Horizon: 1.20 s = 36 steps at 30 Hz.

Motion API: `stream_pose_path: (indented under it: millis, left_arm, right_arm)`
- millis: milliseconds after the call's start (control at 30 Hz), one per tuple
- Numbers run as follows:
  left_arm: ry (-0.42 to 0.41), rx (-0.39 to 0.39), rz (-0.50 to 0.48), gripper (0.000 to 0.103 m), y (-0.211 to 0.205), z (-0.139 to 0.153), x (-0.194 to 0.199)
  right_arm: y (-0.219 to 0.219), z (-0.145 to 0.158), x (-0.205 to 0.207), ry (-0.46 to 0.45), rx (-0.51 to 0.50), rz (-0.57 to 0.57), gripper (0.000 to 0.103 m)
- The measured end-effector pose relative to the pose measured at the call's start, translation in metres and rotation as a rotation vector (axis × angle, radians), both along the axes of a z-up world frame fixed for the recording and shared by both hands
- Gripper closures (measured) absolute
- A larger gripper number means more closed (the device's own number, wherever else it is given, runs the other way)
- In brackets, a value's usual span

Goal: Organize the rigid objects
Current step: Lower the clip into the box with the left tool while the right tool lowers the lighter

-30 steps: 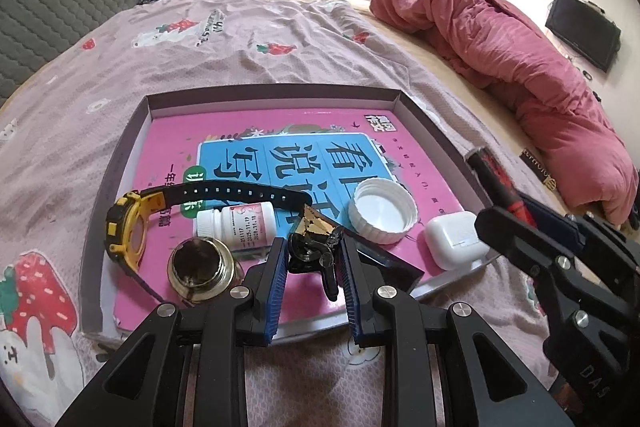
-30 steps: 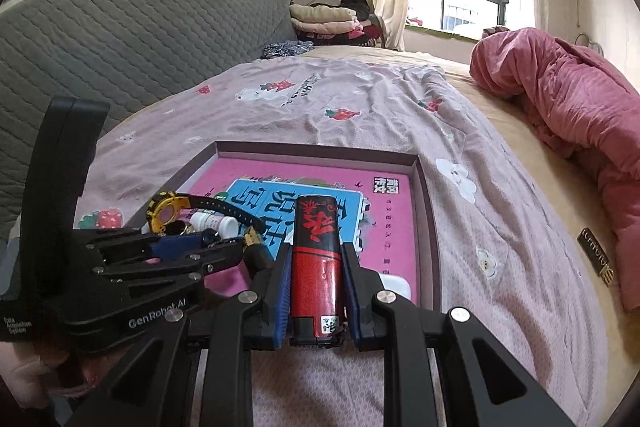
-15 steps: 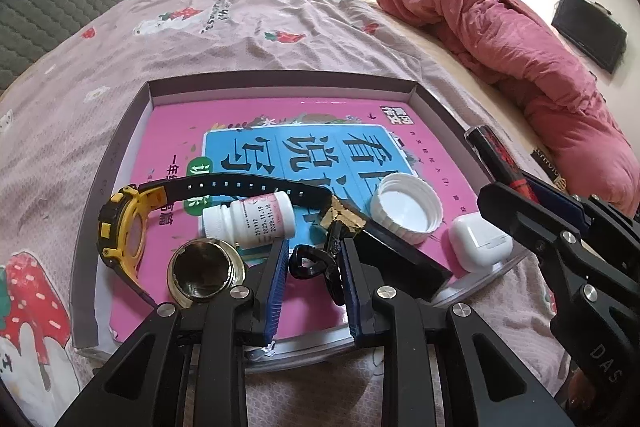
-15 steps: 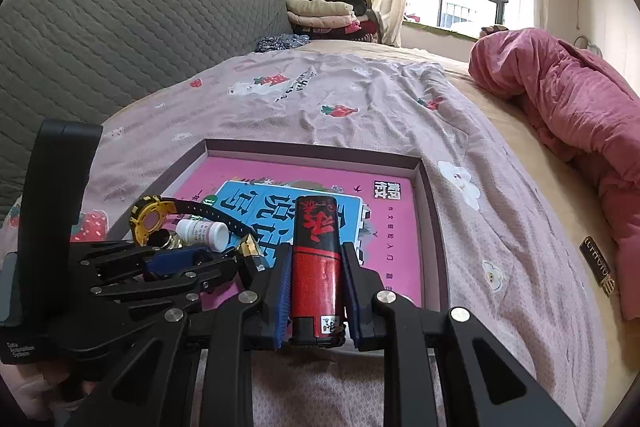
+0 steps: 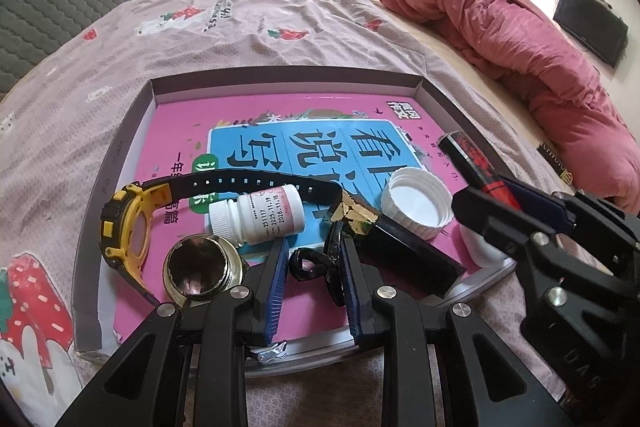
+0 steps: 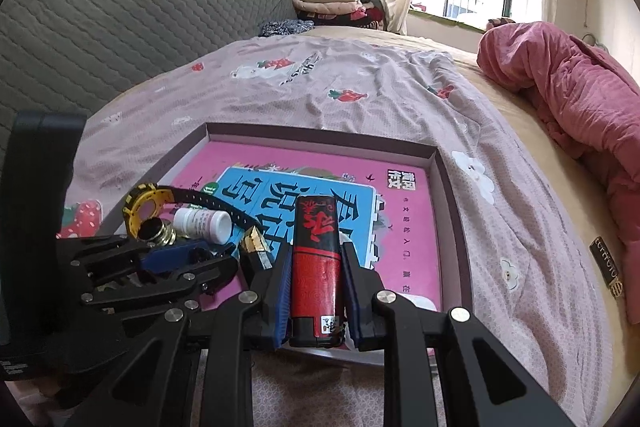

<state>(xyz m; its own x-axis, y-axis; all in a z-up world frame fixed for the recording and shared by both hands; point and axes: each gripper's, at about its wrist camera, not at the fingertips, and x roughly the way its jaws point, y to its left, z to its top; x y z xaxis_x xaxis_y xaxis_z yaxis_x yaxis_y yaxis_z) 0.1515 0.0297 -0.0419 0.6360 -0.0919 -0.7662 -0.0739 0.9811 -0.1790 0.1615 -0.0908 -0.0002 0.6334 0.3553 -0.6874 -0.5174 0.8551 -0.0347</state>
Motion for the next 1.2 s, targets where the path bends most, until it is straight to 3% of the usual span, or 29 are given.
stream_pose_path:
  millis: [767,1200]
  left_arm:
    - [0.000,-0.005,-0.001,0.077,0.000,0.000,-0.001]
    - [0.001,-0.007,-0.002,0.077,0.001,0.000,0.000]
  right_arm:
    - [0.010,-0.021,0.006,0.043,-0.068,-0.010,0.080]
    - [0.002,-0.022,0.011,0.089,-0.007,-0.027,0.080]
